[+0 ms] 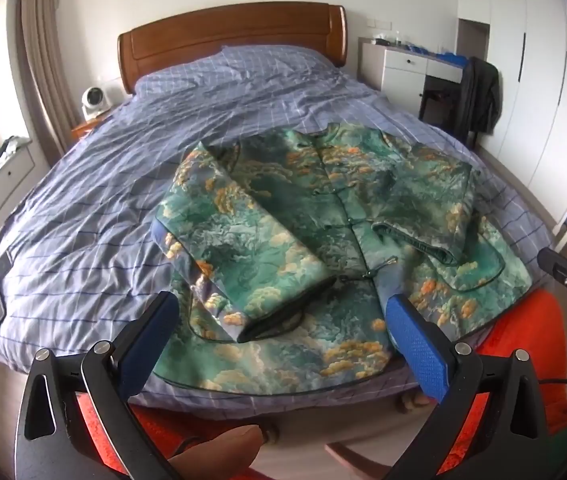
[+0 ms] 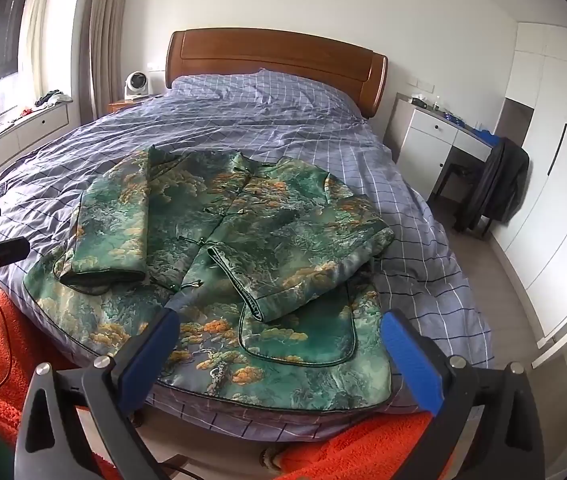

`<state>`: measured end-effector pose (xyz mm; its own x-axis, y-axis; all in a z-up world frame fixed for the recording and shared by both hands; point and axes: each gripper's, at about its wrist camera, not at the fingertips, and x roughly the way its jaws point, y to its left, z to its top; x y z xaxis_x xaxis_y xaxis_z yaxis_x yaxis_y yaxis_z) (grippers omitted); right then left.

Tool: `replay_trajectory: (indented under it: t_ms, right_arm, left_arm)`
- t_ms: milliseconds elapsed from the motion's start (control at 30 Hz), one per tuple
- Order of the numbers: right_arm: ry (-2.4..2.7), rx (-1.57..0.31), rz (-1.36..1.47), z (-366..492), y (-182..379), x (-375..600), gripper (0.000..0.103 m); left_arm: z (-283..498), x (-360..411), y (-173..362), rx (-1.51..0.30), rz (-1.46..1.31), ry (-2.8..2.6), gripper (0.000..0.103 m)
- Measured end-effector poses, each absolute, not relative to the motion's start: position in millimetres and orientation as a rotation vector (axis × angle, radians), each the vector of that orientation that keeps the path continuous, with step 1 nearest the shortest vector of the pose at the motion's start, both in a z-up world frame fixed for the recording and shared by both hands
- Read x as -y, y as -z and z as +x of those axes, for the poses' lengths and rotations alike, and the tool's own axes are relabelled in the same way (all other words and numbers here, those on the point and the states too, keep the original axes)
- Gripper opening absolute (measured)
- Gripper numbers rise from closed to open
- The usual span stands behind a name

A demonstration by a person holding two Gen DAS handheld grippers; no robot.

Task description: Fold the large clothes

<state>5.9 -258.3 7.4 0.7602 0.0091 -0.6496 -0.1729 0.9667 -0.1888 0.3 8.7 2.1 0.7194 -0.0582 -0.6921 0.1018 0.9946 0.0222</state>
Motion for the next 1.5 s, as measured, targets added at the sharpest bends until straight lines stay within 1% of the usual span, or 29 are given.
replay_trajectory:
  t_ms: [333, 1500]
  right_arm:
    - [-0.100, -0.702, -0.245, 7.1, -8.5, 256.6, 0.103]
    - [-0.099, -0.714, -0.240, 8.5, -3.1, 255.4, 0.103]
  left_arm:
    - [7.5, -8.5, 4.1, -0.810, 0.052, 0.094, 0.103]
    - [6.6, -8.3, 7.4, -0.811, 0.091, 0.074, 0.103]
